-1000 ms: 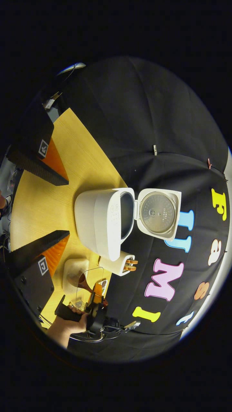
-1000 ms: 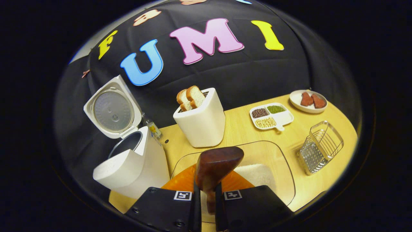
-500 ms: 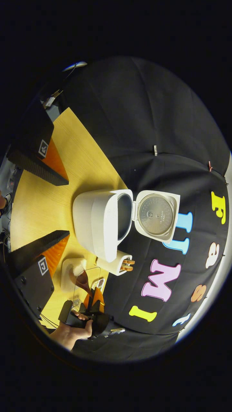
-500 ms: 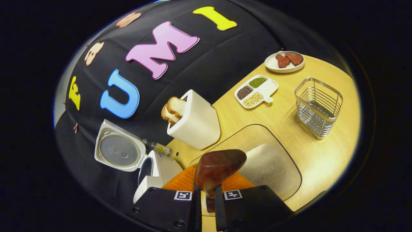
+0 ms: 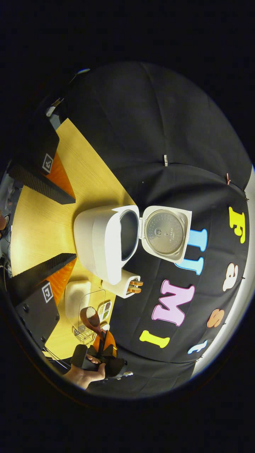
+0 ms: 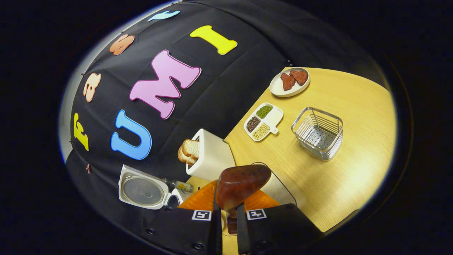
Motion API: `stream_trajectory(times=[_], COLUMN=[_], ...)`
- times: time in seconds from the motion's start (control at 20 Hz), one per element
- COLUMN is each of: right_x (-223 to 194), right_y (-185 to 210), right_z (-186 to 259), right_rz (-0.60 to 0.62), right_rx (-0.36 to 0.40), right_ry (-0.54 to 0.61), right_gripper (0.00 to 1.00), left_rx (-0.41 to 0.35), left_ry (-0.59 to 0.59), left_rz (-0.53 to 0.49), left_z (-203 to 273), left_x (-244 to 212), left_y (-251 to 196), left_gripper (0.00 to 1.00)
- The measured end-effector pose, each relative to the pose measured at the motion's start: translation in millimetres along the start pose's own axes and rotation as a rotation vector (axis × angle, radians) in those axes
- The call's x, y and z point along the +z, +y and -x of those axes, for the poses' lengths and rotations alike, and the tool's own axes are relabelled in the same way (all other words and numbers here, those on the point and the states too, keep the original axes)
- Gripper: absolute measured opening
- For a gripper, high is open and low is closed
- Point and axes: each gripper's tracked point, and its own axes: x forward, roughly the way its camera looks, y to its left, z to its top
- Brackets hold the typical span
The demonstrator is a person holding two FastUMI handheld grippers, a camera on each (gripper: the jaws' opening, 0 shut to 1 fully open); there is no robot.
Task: Close the left gripper, press the button to open the rice cooker; take a wooden spoon from the chopstick holder with the right hand, scoop a spoonful of rice and pour it into the rice cooker, then put the wooden spoon back into the chopstick holder.
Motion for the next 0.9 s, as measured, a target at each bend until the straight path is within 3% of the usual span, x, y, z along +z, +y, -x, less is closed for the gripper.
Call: stream_trajectory(times=[0.35,0.9], right_x=[34,16], right_y=[36,143], right_z=[8,1], right_rz=[-0.040,-0.096], right_rx=[0.034,0.160], right_ry=[-0.037,-0.013], right_gripper=[0.21,0.21], left_rx=[0.007,-0.003], left_ry=[-0.022,-0.010], left_rz=[0.006,0.019], left_z=[4,8], left_x=[10,6], left_y=[5,25], left_gripper=[0.96,0.96])
